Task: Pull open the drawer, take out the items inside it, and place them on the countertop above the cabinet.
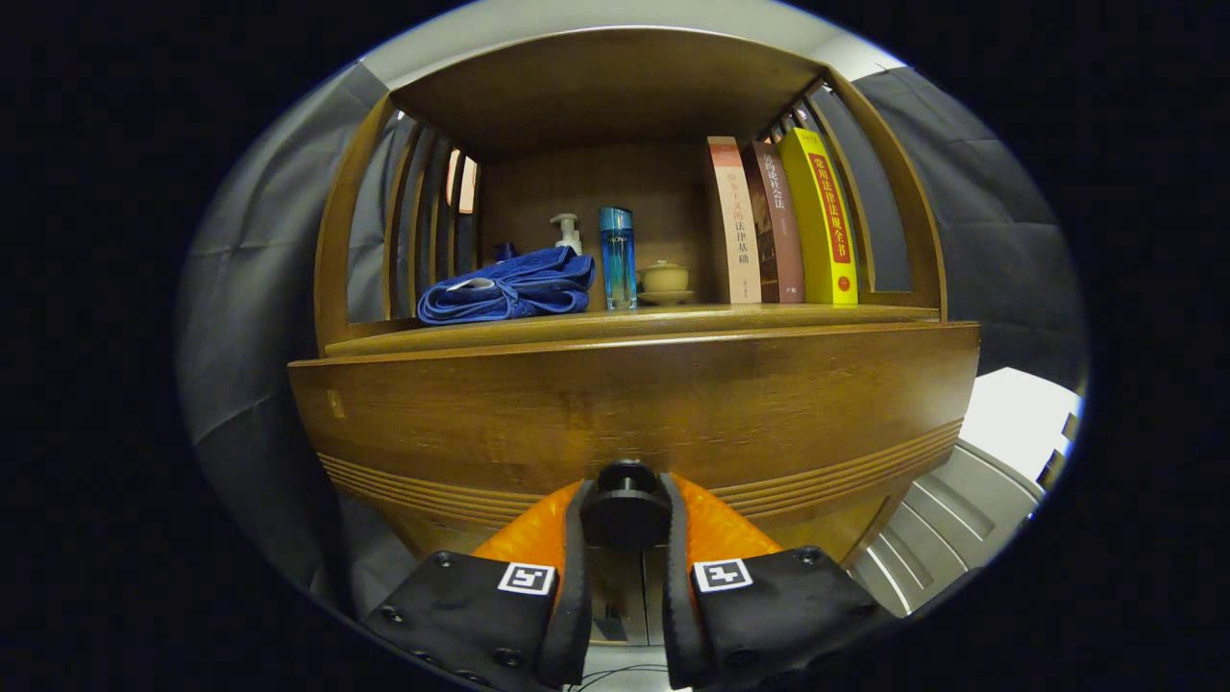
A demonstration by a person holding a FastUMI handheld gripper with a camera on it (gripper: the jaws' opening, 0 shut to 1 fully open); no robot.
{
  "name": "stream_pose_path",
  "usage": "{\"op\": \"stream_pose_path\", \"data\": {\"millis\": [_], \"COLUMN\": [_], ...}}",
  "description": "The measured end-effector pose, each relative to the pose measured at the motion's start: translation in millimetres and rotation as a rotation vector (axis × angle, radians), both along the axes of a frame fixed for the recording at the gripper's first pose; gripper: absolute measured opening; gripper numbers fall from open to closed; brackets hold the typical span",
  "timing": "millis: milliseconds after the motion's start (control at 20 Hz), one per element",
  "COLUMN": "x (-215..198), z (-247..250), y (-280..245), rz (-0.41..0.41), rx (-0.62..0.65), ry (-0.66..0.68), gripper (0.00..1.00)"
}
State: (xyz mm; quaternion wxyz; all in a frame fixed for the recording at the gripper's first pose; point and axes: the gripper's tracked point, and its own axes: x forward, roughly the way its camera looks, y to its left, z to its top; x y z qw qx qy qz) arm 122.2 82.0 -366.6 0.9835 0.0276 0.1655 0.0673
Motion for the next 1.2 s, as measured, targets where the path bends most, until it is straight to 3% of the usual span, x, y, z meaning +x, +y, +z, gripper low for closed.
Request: {"op": "stream_pose_path", "data": {"millis": [1200], "x": [-82], "z": [28], "y": [-12], "rz": [-0.009], "rx": [0.03], "ry": [0.021], "gripper": [0.39]}}
